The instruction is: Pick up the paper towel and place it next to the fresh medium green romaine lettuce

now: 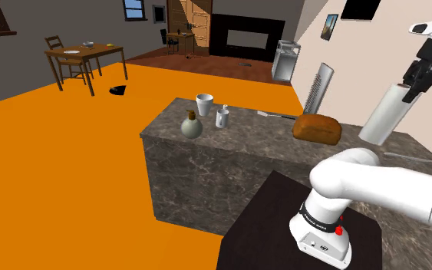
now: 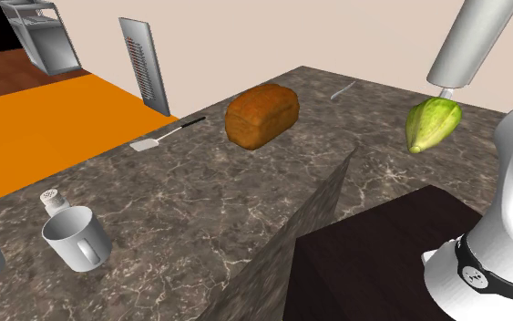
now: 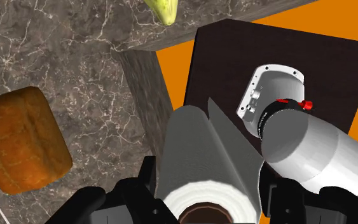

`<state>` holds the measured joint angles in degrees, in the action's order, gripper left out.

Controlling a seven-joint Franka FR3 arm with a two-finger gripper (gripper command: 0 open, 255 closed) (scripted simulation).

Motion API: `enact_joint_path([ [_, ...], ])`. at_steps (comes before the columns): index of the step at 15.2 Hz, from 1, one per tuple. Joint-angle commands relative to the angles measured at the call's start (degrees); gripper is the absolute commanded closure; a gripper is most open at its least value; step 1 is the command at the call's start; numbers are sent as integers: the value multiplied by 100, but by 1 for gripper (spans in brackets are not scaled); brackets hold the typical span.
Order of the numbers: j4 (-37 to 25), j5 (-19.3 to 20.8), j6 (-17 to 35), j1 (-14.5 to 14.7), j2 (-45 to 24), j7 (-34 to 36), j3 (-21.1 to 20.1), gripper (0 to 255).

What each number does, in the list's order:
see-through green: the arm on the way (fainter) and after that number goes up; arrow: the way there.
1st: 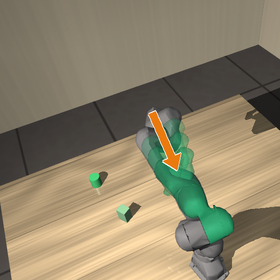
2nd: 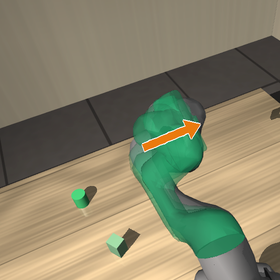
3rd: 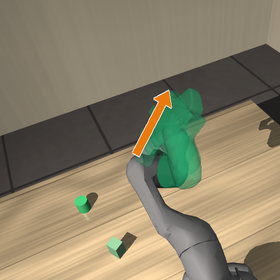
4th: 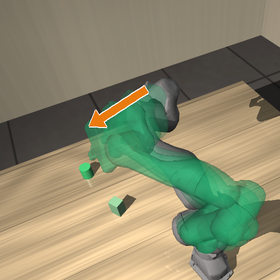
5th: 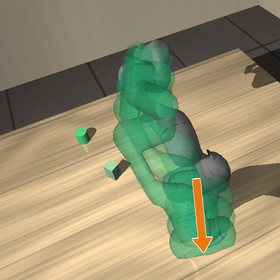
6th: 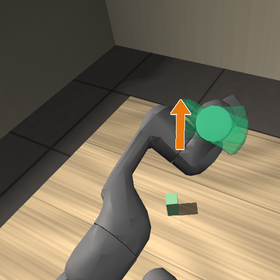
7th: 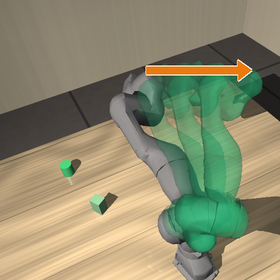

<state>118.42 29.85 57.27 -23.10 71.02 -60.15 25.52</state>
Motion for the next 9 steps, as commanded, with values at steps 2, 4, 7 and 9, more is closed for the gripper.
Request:
enact_joint_path([
  [2,-112,275,-334,-117,298,-356,67,255],
  [4,-258,486,-554,-172,446,-624,124,255],
  [7,-520,836,-875,-228,633,-1053,209,255],
  [9,-722,1092,-1080,-249,735,-1358,263,255],
])
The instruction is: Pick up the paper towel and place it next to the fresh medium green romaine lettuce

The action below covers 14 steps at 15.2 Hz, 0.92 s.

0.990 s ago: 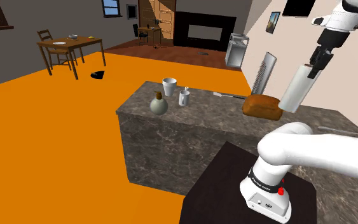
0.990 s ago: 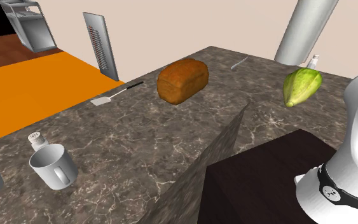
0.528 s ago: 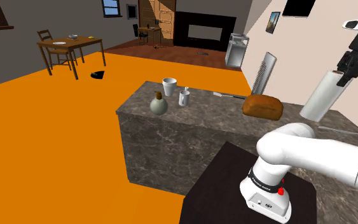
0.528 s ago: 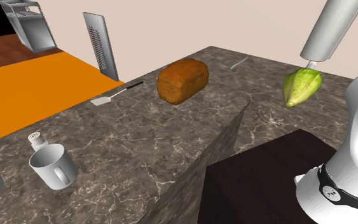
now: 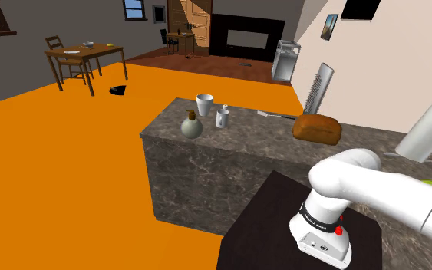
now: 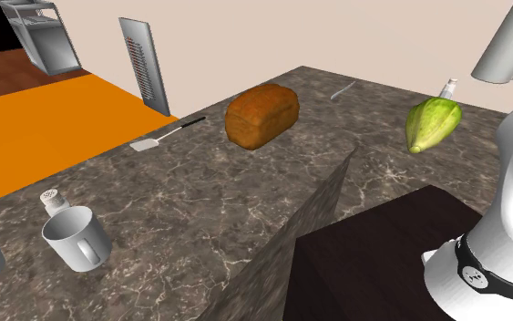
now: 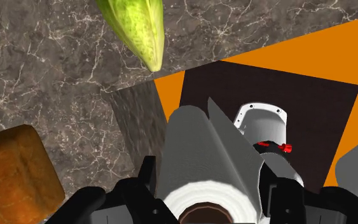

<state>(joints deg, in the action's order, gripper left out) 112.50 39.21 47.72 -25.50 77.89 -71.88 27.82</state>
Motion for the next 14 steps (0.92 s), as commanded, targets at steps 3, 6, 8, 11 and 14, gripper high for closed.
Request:
enact_joint_path([
  [3,-470,573,-409,-26,162,-684,114,255],
  [6,-853,1036,-662,-21,232,-1230,192,255],
  [8,-1133,1369,-808,-8,252,-1625,246,255],
  [11,-1587,1898,-980,17,238,-2268,340,255],
  [14,-1496,2053,-963,-24,391,-2398,395,255],
])
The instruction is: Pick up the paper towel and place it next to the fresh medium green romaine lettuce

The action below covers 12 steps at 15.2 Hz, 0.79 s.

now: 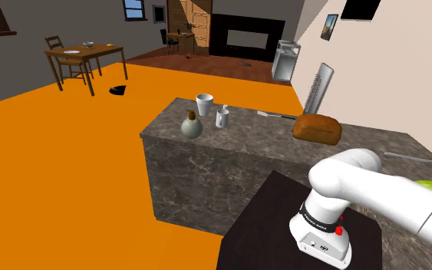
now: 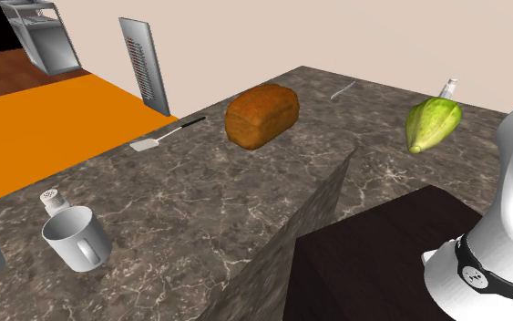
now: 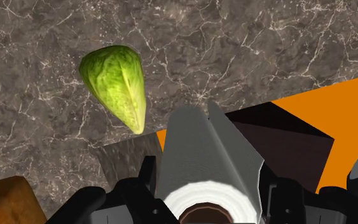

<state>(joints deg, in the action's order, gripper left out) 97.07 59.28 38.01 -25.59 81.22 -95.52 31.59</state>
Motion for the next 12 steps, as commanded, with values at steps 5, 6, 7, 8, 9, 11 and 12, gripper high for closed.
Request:
enact_joint_path([
  [5,558,112,119,-123,467,63,96,255],
  [6,656,129,140,-145,547,78,114,255],
  [7,753,147,160,-167,627,92,133,255],
  [8,848,166,180,-189,706,105,152,255],
  [9,942,187,199,-210,785,117,172,255],
  [11,1126,231,236,-255,941,137,215,255],
  [12,1216,255,254,-277,1019,146,238,255],
])
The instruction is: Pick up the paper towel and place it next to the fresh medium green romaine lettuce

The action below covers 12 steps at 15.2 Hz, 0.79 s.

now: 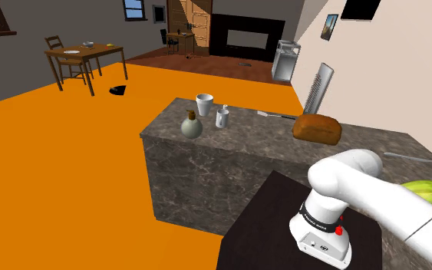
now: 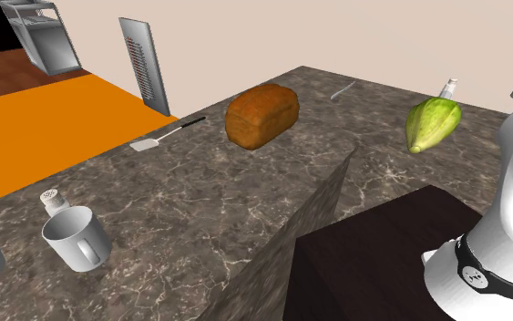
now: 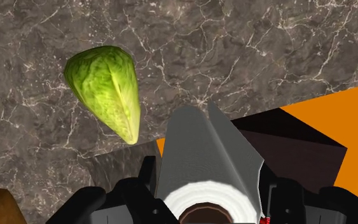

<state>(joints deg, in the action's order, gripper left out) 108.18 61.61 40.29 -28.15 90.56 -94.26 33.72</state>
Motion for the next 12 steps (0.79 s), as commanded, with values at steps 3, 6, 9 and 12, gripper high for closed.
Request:
enact_joint_path([
  [3,369,101,76,-88,316,38,98,255],
  [6,623,191,122,-158,544,48,178,255],
  [9,867,292,164,-230,770,49,264,255],
  [12,1102,402,203,-305,995,41,359,255],
])
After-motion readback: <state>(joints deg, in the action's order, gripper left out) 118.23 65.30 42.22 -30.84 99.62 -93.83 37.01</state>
